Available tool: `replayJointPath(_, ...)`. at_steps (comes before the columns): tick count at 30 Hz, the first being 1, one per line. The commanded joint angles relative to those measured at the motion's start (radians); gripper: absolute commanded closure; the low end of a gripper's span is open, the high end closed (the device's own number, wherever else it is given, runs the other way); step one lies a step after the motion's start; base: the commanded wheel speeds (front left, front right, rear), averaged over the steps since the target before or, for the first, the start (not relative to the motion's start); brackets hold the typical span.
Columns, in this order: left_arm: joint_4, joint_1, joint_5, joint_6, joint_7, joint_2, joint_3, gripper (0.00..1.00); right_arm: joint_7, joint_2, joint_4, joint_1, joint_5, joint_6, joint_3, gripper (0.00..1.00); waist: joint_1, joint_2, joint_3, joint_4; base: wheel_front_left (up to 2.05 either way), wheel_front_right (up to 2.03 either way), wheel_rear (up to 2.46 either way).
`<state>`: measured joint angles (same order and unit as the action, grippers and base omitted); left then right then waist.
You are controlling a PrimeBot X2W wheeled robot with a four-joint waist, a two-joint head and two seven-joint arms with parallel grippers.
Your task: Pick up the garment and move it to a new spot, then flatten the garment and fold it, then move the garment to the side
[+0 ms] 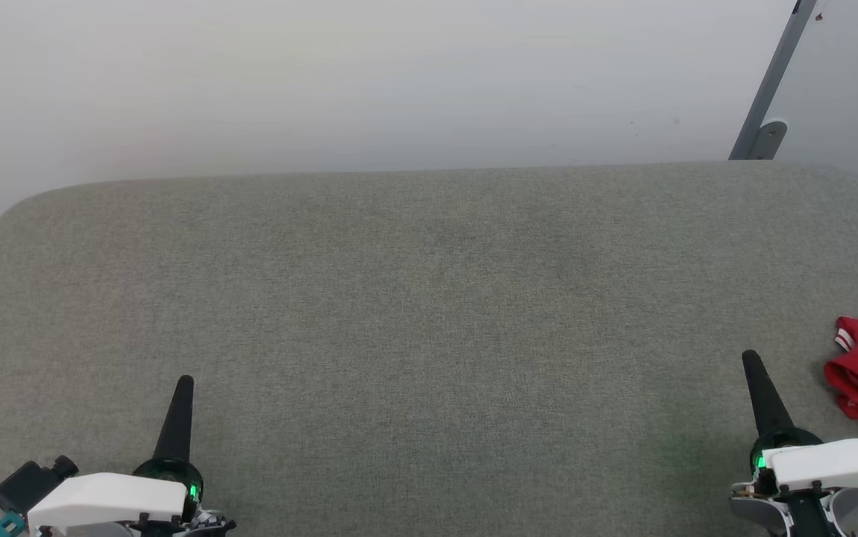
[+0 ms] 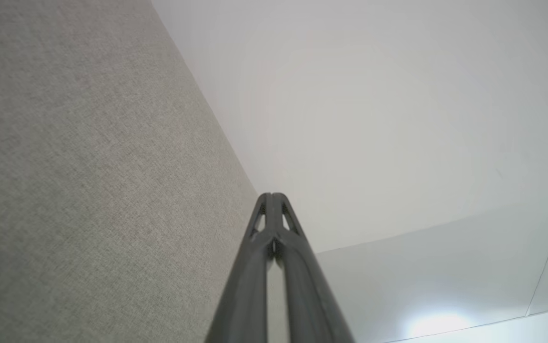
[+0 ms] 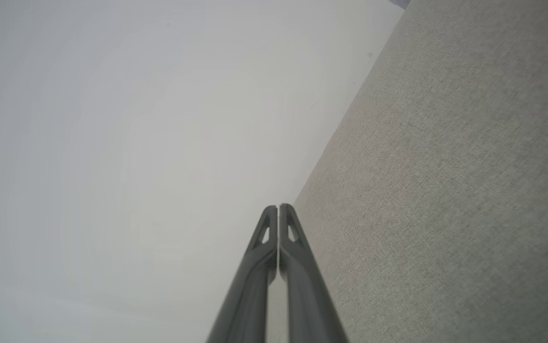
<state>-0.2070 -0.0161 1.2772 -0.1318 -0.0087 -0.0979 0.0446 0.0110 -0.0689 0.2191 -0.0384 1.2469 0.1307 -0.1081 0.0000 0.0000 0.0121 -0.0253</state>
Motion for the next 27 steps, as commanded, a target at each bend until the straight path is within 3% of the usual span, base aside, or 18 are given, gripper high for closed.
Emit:
replayJointPath(1,0.003,-0.021,0.027,0.001,0.007,-0.002,0.008,1.00,0.009,0.001,-0.004,-0.022,0.025,0.000,-0.003,1.00,0.0000,0.0000,0.000,0.001,0.00,0.00,0.00)
replayJointPath(27,-0.022,-0.070,0.225,0.002,0.070,0.020,0.036,1.00,0.069,0.013,0.015,-0.056,0.233,0.000,-0.006,1.00,0.0000,0.0000,-0.009,0.014,0.00,0.00,0.00)
